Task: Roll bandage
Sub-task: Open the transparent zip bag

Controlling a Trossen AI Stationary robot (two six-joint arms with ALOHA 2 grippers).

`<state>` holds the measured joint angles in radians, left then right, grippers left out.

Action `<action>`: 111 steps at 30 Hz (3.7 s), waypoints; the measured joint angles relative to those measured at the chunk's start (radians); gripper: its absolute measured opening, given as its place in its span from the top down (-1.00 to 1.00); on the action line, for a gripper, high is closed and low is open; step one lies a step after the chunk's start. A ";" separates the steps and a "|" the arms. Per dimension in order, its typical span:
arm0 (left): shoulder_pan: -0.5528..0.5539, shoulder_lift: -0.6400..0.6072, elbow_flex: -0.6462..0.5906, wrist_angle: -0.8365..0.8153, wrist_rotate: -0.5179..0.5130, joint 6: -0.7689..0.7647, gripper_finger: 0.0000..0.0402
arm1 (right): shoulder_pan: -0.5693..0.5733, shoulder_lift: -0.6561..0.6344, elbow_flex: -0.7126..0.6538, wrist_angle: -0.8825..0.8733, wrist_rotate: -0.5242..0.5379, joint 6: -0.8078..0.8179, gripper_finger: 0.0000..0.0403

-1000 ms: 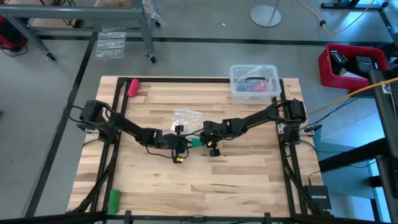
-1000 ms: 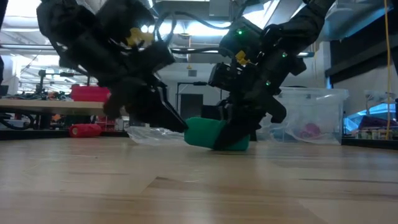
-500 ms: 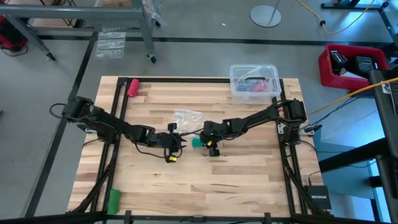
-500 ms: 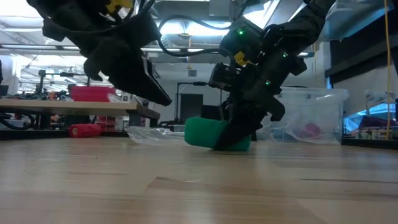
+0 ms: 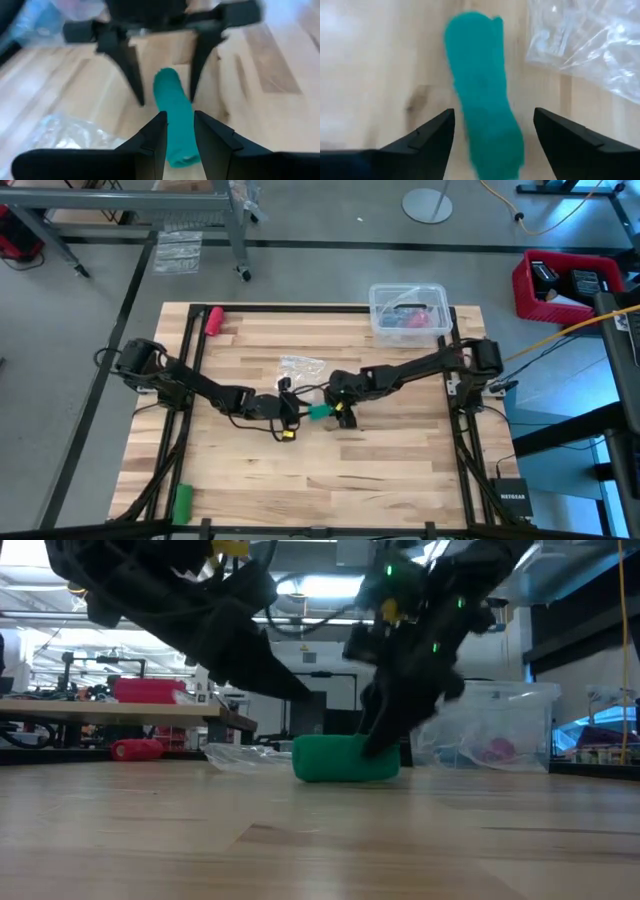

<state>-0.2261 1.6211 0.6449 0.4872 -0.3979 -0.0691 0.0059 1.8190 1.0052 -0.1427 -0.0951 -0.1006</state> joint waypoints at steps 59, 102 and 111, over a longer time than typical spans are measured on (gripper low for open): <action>-0.030 -0.004 -0.071 -0.331 0.020 -0.383 0.56 | -0.145 0.005 -0.175 0.472 -0.002 0.672 -0.37; -0.141 -0.321 0.190 -0.873 0.029 -0.359 0.56 | 0.000 0.111 -0.092 0.660 0.127 0.193 0.95; -0.073 -0.442 0.210 -0.785 0.065 -0.366 0.42 | 0.171 0.107 -0.087 0.873 0.221 0.046 0.97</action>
<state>-0.2993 1.1794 0.8549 -0.2980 -0.3333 -0.4351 0.1766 1.9263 0.9184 0.7298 0.1254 -0.0546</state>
